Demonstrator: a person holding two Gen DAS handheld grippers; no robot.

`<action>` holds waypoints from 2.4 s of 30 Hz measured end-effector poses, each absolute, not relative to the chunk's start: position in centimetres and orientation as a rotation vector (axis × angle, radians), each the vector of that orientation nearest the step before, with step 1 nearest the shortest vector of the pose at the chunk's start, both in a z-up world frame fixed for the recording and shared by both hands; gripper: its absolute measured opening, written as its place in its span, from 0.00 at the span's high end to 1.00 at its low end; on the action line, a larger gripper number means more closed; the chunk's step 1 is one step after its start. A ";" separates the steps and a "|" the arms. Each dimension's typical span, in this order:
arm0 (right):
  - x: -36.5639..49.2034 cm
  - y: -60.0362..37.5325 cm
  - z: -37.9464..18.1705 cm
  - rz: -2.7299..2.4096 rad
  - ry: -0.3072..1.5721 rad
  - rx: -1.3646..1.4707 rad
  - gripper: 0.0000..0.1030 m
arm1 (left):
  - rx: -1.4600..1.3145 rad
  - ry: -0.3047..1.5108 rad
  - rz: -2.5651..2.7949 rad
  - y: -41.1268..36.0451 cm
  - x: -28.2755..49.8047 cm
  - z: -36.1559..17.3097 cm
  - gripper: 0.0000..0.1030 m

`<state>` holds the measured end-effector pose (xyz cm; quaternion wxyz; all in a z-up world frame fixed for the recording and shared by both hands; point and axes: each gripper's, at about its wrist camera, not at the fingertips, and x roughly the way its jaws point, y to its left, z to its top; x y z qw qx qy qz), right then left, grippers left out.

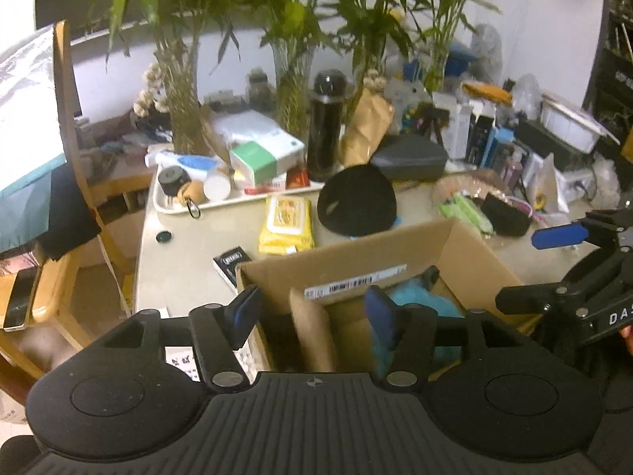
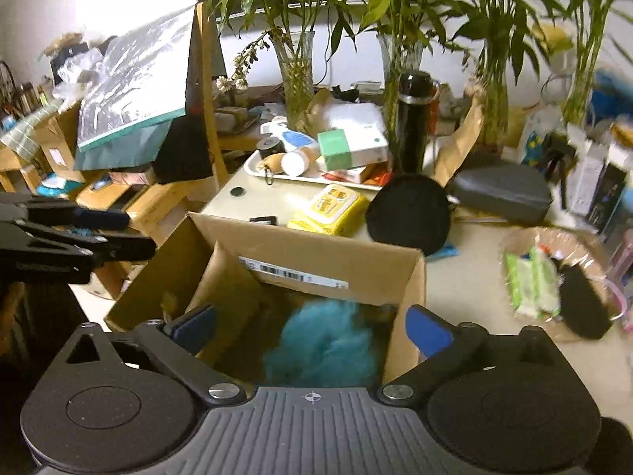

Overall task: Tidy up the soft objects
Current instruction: 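Drop the sponge into the cardboard box while the left gripper releases the pouch there, then grasp the black snack packet on the table with the left gripper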

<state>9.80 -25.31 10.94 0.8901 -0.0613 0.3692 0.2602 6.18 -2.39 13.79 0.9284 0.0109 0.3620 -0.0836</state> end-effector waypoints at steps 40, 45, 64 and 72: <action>17.8 -31.7 8.6 0.256 0.698 -0.011 0.00 | 0.004 0.719 -0.004 2.7 12.1 11.1 0.32; 19.9 -32.0 7.8 0.251 0.676 -0.002 0.00 | 0.016 0.736 0.002 3.5 14.6 9.9 0.32; 26.7 -32.8 5.5 0.208 0.708 0.052 0.00 | -0.016 0.944 -0.051 6.0 25.6 2.8 0.32; 27.1 -32.9 5.5 0.188 0.707 0.066 0.00 | -0.035 1.075 -0.076 5.9 29.0 -0.5 0.33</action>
